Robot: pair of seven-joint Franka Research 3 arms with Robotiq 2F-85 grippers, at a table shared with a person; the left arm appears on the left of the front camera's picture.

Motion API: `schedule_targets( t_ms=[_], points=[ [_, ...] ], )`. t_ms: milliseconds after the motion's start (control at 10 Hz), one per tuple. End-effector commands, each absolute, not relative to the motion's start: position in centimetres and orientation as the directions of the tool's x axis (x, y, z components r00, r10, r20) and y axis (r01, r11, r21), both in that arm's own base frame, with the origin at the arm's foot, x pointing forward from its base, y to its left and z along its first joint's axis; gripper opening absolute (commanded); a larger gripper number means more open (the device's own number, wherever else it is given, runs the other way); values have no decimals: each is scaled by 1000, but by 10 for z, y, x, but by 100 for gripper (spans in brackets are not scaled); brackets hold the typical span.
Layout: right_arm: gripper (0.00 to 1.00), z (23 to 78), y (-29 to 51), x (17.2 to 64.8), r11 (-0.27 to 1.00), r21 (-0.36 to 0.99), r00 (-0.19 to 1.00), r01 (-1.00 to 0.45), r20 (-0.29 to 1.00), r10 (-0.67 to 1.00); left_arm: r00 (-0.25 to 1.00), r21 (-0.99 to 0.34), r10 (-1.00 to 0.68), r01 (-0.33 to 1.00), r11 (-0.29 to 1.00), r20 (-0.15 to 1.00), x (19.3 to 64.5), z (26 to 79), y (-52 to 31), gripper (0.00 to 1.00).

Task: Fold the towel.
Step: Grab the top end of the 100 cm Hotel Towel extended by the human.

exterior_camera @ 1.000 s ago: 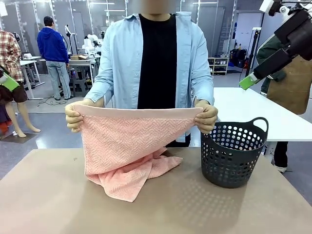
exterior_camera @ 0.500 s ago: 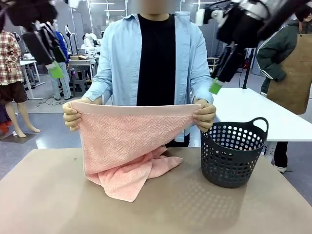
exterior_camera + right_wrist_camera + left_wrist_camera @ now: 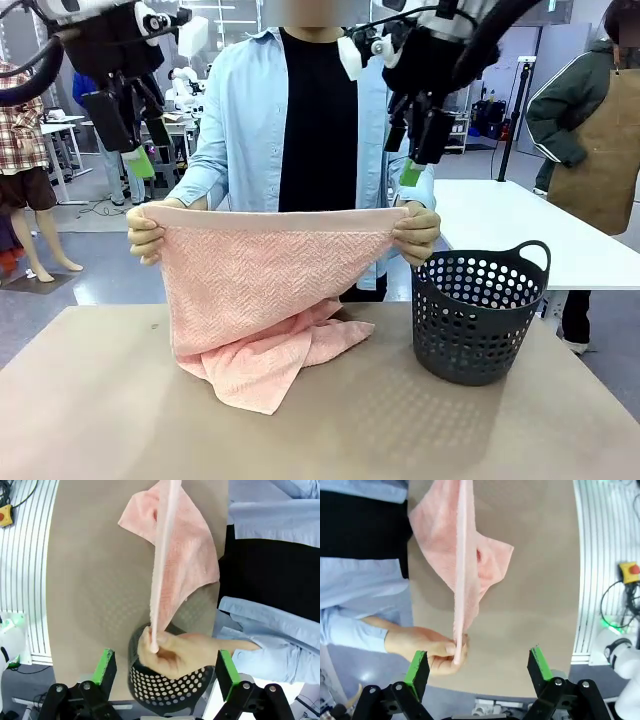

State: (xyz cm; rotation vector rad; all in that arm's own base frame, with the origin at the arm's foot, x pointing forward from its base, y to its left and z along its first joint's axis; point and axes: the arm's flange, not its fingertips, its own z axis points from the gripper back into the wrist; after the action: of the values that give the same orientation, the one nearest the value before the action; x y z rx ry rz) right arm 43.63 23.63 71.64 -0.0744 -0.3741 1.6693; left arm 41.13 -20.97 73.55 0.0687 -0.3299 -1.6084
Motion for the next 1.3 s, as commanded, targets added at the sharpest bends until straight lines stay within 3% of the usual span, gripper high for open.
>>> schedule_targets(
  t_ms=[0, 400, 1100, 1200],
  points=[
    [100, 716, 249, 451, -23, -276, -70, -961, 162, 984, -112, 271, -988, 959, -80, 106, 422, 725, -224, 100],
    [100, 663, 266, 476, -4, -240, -52, -971, 196, 979, -85, 247, -992, 967, -61, 91, 449, 671, -229, 100],
    [100, 610, 268, 491, 59, -174, 22, -983, 204, 979, -56, 201, -993, 979, -34, 103, 467, 621, -233, 100],
    [100, 608, 269, 491, 58, -174, 20, -983, 214, 977, -45, 200, -994, 980, -25, 100, 467, 620, -233, 87]
  ],
)
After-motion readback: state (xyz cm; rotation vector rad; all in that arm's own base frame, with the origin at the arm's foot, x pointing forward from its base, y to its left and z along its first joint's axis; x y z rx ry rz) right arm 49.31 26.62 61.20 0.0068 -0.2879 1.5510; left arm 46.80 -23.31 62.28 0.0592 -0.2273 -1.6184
